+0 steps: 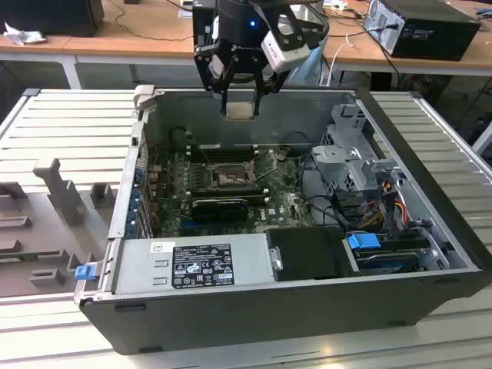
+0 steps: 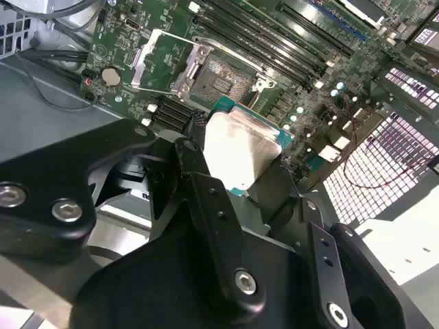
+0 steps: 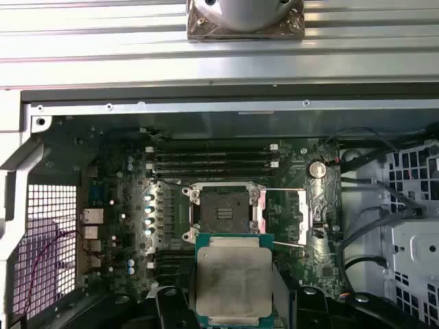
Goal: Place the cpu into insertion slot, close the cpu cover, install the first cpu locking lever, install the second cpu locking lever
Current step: 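Place the cpu into insertion slot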
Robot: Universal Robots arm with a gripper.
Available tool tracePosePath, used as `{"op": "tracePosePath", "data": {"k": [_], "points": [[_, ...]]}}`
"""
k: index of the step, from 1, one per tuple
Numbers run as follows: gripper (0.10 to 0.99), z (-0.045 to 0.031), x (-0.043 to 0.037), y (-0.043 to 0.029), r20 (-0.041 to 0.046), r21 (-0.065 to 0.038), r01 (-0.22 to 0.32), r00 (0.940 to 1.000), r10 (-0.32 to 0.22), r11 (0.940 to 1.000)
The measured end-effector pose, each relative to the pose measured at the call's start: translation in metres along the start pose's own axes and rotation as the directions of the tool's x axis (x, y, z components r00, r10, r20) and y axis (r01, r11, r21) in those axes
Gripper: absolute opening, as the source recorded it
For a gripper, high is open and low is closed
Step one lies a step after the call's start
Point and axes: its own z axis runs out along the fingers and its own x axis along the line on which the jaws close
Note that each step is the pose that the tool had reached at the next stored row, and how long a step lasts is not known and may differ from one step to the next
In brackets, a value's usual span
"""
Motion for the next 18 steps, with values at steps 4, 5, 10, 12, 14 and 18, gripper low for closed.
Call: {"op": "tracePosePath", "data": {"k": [4, 5, 10, 12, 14, 18], "points": [[0.537, 0.0, 0.0, 0.0, 0.0031, -0.001, -0.034, 0.9994, 0.034, 0.9994], [0.537, 0.0, 0.0, 0.0, 0.0035, -0.001, -0.038, 0.9993, 0.038, 0.9993], [0.537, 0.0, 0.0, 0.0, 0.0045, -0.001, -0.05, 0.9987, 0.05, 0.9987], [0.537, 0.0, 0.0, 0.0, 0.0047, -0.001, -0.053, 0.9986, 0.053, 0.9986], [0.537, 0.0, 0.0, 0.0, 0.0049, -0.001, -0.055, 0.9985, 0.055, 0.9985], [0.537, 0.0, 0.0, 0.0, 0.0056, -0.001, -0.063, 0.998, 0.063, 0.998]]}}
